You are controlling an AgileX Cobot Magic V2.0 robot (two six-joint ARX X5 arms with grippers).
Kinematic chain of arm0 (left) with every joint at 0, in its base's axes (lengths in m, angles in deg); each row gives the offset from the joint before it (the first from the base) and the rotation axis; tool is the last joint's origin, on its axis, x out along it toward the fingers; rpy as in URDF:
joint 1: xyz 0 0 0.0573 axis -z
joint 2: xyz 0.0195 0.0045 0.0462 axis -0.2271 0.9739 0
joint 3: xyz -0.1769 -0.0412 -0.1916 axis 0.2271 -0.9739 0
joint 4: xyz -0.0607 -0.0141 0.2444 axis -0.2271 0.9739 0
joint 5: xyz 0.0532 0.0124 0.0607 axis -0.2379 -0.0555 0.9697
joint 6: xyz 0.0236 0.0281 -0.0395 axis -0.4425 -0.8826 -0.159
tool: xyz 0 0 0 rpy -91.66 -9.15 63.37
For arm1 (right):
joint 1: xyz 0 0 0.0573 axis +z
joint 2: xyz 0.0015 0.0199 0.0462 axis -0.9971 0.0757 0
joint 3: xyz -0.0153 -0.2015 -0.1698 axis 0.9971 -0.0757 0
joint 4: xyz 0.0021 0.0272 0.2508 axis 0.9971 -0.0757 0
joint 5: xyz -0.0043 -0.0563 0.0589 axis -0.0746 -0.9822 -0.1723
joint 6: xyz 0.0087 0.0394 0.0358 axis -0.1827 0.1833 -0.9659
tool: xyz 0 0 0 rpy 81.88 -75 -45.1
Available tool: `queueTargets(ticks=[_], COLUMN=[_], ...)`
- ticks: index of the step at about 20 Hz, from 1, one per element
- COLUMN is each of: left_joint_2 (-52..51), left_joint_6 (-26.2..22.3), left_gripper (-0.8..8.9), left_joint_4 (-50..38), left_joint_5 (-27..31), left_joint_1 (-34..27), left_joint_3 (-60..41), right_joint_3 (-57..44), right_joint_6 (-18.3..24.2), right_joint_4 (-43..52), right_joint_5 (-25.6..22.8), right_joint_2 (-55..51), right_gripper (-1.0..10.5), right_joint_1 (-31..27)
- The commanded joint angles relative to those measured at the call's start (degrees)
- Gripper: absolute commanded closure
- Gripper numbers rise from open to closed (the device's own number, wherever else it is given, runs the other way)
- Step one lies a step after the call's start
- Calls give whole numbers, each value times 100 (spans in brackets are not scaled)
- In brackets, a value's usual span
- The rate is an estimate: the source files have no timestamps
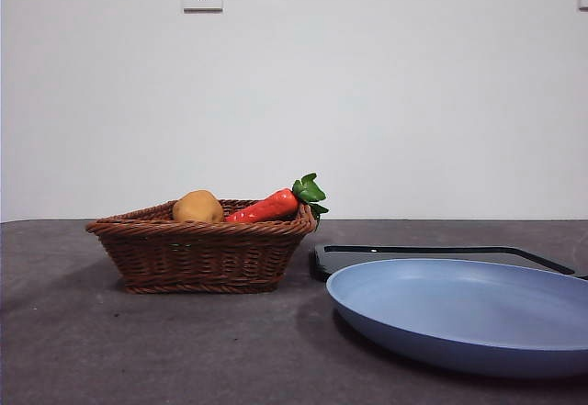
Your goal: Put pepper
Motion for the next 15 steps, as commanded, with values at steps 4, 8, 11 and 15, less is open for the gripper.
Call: queueTargets(ticks=[4, 8, 11, 15], left_joint_2=[24, 205, 509, 1082], left_joint_6=[660, 619, 566, 225], left_gripper=[807, 807, 807, 807], left_joint_4=[83, 538, 780, 1163], left_joint_5=[-245, -382, -590, -1145], left_joint_1=[-17, -17, -20, -17], left_joint_3=[472, 997, 1421, 2022], right_joint_3=[695, 1379, 1998, 2896], right_joint_6=[-507, -442, -61, 667], right_joint_4=[59, -98, -511, -1449], right_joint_5=[94, 125, 293, 614], right_joint_2=[109, 518, 992, 1773], right_gripper=[941, 941, 941, 941], right_joint_1=[13, 13, 24, 66])
